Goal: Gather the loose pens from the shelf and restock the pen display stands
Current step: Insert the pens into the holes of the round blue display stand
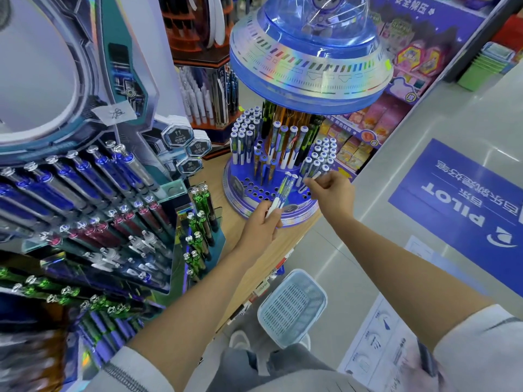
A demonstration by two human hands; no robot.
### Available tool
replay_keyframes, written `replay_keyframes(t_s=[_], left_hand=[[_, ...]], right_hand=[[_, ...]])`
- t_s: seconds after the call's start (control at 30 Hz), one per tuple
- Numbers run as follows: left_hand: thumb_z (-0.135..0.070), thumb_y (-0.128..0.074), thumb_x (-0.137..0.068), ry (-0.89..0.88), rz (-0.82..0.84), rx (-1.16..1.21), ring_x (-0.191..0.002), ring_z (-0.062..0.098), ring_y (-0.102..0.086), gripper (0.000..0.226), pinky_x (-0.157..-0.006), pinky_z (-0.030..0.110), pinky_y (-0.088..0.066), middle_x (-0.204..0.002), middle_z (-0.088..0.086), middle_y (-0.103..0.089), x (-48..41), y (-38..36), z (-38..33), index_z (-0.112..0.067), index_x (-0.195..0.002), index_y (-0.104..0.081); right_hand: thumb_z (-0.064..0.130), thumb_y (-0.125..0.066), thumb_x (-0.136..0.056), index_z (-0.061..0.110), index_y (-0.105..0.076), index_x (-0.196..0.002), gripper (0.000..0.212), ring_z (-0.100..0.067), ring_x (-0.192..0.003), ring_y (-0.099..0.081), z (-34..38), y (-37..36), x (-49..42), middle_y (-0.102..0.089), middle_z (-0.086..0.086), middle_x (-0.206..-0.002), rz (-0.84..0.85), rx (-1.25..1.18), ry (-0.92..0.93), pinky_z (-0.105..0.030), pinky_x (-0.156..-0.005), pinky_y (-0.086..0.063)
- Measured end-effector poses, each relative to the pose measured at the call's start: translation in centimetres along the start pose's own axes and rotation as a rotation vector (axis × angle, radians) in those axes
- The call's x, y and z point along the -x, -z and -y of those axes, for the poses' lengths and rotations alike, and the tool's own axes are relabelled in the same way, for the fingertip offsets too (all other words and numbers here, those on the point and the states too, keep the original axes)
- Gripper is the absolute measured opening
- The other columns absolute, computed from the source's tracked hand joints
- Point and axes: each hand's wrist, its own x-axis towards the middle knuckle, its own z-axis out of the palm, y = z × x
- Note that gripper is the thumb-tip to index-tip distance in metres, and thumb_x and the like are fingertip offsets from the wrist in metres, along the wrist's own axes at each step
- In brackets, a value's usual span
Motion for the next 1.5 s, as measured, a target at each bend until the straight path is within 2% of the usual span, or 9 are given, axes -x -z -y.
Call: replay_keyframes(t_s=[0.13, 0.3, 0.53, 0.73, 0.9, 1.0, 1.2, 1.4, 1.5], left_hand=[[-0.019, -0.044, -0.101, 0.02, -0.009, -0.003, -0.052, 0.005, -0.037, 0.023, -0.047, 0.015, -0.034, -0.073, 0.001, -0.05, -0.1, 0.0, 0.1, -0.001, -0.112, -0.052], [-0.019, -0.043, -0.102, 0.003, -0.058, -0.007, -0.053, 0.007, -0.039, 0.02, -0.047, 0.017, -0.034, -0.073, 0.0, -0.051, -0.2, -0.5, 0.2, -0.003, -0.109, -0.053], [-0.017, -0.043, -0.102, -0.05, -0.094, -0.007, -0.057, 0.01, -0.043, 0.015, -0.053, 0.024, -0.04, -0.071, -0.003, -0.051, -0.4, -1.4, 0.1, -0.015, -0.095, -0.057], [-0.014, -0.046, -0.101, -0.091, -0.104, -0.023, -0.066, 0.01, -0.053, 0.017, -0.06, 0.024, -0.053, -0.079, -0.005, -0.058, -0.8, -1.7, 0.2, -0.011, -0.106, -0.062], [-0.027, -0.053, -0.097, -0.185, -0.091, -0.209, -0.085, 0.018, -0.063, 0.02, -0.082, 0.041, -0.052, -0.089, 0.007, -0.07, -1.5, -2.6, 0.7, -0.017, -0.1, -0.071], [-0.044, -0.053, -0.087, -0.217, -0.164, -0.353, -0.08, 0.021, -0.059, 0.033, -0.075, 0.037, -0.048, -0.08, 0.013, -0.065, -2.5, -3.5, 1.0, -0.018, -0.093, -0.072], [-0.007, -0.064, -0.089, -0.269, -0.287, -0.274, -0.059, 0.008, -0.033, 0.01, -0.057, 0.021, -0.03, -0.064, 0.0, -0.037, -2.7, -6.2, 0.3, -0.012, -0.095, -0.071], [-0.001, -0.072, -0.08, -0.305, -0.543, -0.182, -0.058, -0.004, -0.05, 0.009, -0.063, 0.009, -0.041, -0.067, -0.003, -0.056, -2.9, -8.5, 1.2, -0.005, -0.087, -0.068], [-0.001, -0.074, -0.079, -0.305, -0.678, -0.096, -0.066, 0.003, -0.065, 0.007, -0.07, 0.024, -0.052, -0.072, 0.002, -0.069, -3.5, -9.1, 1.1, -0.003, -0.085, -0.071]], right_hand=[[0.033, -0.075, -0.083, 0.015, -0.063, -0.079, 0.023, -0.015, -0.069, -0.069, 0.2, -0.3, -0.4, -0.07, -0.004, -0.075, 0.004, -0.055, -0.027, -0.027, -0.062, -0.053], [0.027, -0.07, -0.088, 0.016, -0.066, -0.079, 0.014, -0.014, -0.068, -0.063, -0.8, -0.3, 0.1, -0.068, 0.0, -0.075, -0.002, 0.025, 0.122, -0.03, -0.062, -0.049], [0.038, -0.076, -0.081, 0.024, -0.05, -0.065, 0.034, -0.017, -0.066, -0.064, -0.6, -0.7, -1.1, -0.065, 0.002, -0.067, 0.065, 0.105, 0.037, -0.036, -0.06, -0.049], [0.03, -0.065, -0.092, 0.006, -0.069, -0.09, 0.024, -0.013, -0.065, -0.064, -1.3, 0.4, 1.5, -0.07, -0.012, -0.079, 0.414, -0.266, 0.083, -0.027, -0.063, -0.051], [0.014, -0.066, -0.091, 0.004, -0.069, -0.086, 0.012, -0.017, -0.072, -0.06, -2.0, 1.6, 1.8, -0.066, -0.006, -0.075, 0.587, -0.334, 0.117, -0.025, -0.067, -0.049], [0.012, -0.063, -0.093, -0.004, -0.065, -0.086, 0.018, -0.019, -0.07, -0.056, -2.5, 2.6, 0.8, -0.062, -0.017, -0.075, 0.553, -0.328, 0.125, -0.034, -0.07, -0.047], [0.012, -0.057, -0.097, 0.014, -0.059, -0.08, 0.017, -0.018, -0.067, -0.067, -3.1, 5.3, -2.8, -0.063, -0.004, -0.068, 0.316, -0.363, 0.112, -0.025, -0.062, -0.051], [0.014, -0.062, -0.094, 0.021, -0.061, -0.077, 0.018, -0.015, -0.07, -0.068, -3.7, 5.7, -4.9, -0.067, -0.003, -0.072, 0.377, -0.288, 0.19, -0.034, -0.072, -0.056], [0.013, -0.063, -0.093, 0.021, -0.062, -0.077, 0.017, -0.02, -0.074, -0.069, -3.8, 5.5, -5.4, -0.069, -0.004, -0.075, 0.368, -0.279, 0.203, -0.041, -0.076, -0.057]])
